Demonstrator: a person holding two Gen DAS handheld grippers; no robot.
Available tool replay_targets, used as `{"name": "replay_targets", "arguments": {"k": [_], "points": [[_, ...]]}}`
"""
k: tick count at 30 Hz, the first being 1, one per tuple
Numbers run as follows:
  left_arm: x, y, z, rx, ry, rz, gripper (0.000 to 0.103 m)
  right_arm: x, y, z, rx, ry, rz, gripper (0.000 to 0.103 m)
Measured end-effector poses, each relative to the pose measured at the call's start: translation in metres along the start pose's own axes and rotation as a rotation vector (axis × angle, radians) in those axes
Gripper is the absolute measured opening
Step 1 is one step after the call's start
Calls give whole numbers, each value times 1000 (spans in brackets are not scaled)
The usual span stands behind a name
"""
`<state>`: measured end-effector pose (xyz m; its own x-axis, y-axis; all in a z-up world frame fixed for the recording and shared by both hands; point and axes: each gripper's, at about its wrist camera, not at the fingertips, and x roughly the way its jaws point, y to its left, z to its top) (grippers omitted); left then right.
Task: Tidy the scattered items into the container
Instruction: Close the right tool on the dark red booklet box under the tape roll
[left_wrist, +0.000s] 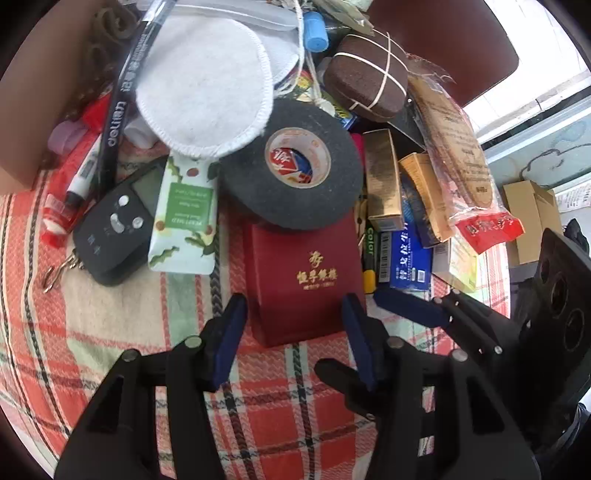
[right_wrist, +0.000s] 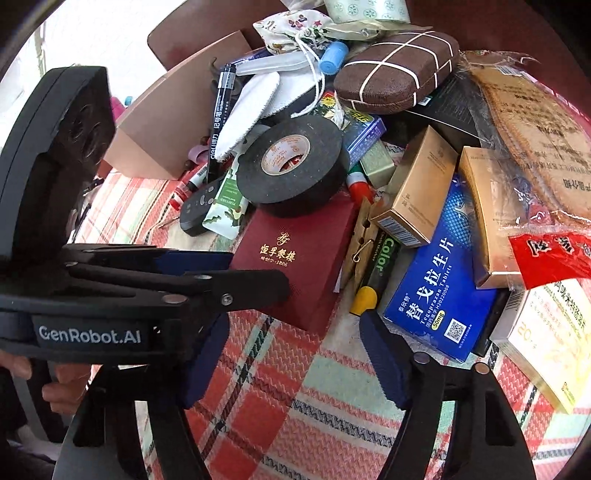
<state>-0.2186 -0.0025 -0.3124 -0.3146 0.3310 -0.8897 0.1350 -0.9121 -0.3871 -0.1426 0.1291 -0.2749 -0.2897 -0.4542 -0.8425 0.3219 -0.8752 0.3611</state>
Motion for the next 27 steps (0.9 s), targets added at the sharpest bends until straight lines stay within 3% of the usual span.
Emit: {"name": "replay_targets", "arguments": {"k": [2, 8, 14, 23, 27], "points": [[1, 0, 1, 6, 5, -5, 49, -3, 5, 1, -5, -1, 31, 64], [9, 6, 4, -28, 16, -42, 57, 11, 3, 9, 5, 14, 14, 64], [14, 8, 2, -24, 17, -65, 56, 17, -4, 13, 49, 14, 22, 62], [9, 6, -38, -43, 31, -78, 56, 11, 8, -5, 16, 67, 45, 60], [14, 8, -30, -85, 37, -69, 69, 15, 6, 6, 47, 59, 36, 62]]}}
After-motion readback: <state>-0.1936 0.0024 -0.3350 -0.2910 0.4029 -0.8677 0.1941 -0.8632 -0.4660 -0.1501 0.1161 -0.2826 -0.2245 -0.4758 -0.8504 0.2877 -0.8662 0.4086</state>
